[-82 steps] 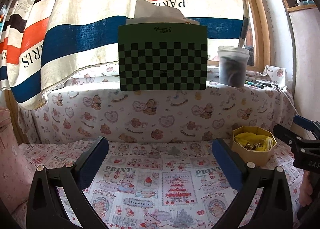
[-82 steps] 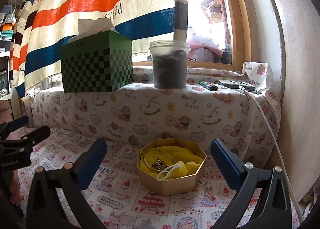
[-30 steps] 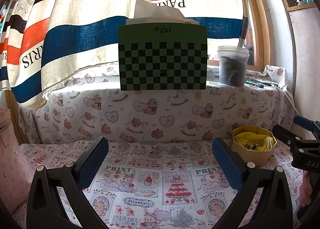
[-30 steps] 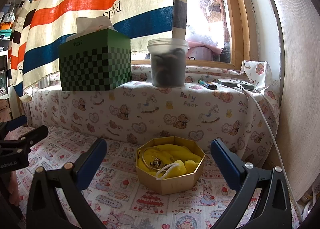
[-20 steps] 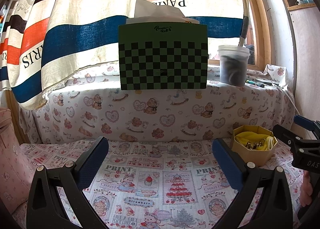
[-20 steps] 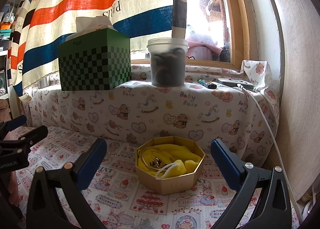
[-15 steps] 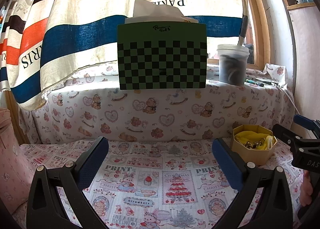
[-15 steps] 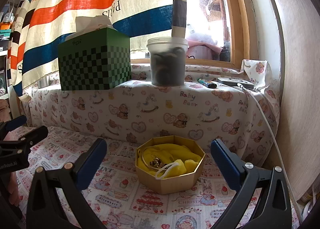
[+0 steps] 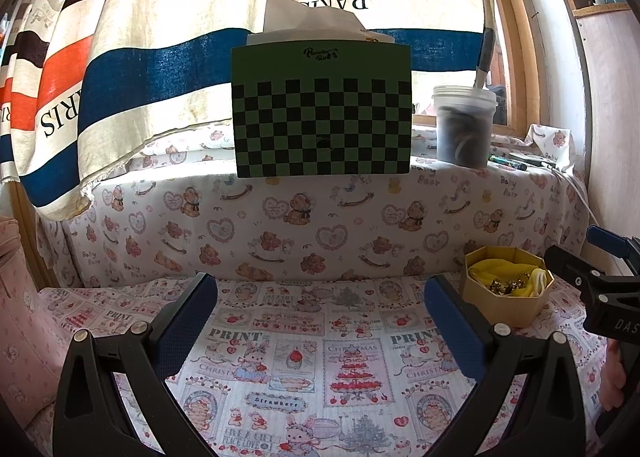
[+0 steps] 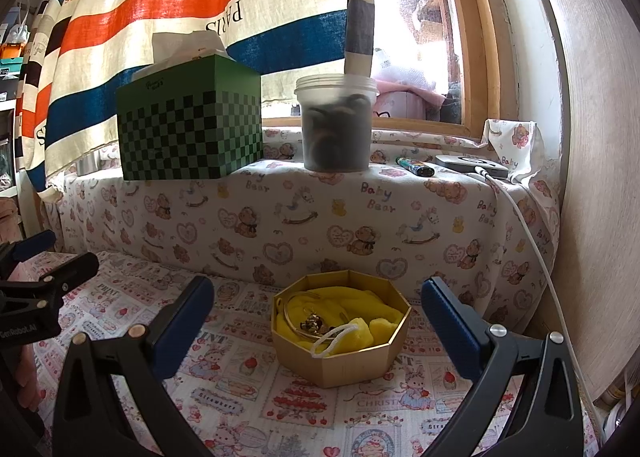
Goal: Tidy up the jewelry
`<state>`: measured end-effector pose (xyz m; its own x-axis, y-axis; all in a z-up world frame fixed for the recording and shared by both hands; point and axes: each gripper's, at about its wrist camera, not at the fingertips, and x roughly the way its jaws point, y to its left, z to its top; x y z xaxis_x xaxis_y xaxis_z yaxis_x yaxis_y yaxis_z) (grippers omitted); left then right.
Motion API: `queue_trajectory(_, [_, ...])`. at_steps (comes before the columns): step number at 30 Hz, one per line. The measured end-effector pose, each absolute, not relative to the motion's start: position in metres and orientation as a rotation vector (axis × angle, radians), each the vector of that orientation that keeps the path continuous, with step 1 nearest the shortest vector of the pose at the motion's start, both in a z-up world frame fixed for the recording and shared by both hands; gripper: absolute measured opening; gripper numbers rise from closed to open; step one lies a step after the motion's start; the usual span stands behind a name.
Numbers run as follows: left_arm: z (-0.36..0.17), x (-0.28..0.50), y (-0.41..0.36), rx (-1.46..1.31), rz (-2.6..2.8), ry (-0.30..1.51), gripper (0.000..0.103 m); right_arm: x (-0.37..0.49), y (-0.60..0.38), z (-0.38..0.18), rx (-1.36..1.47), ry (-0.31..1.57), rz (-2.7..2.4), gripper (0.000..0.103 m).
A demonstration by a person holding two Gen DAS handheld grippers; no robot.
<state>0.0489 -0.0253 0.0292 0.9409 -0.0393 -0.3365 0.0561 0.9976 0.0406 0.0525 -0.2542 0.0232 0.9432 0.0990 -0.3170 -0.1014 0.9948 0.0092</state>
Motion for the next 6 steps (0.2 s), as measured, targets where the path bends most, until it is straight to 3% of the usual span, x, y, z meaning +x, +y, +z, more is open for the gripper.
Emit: queue_trajectory(6, [0.0287,0.0503,-0.0257,0.052,-0.056,0.355,0.103,0.0527,-0.2547,0.0231,-0.006,0.322,0.103,0.103])
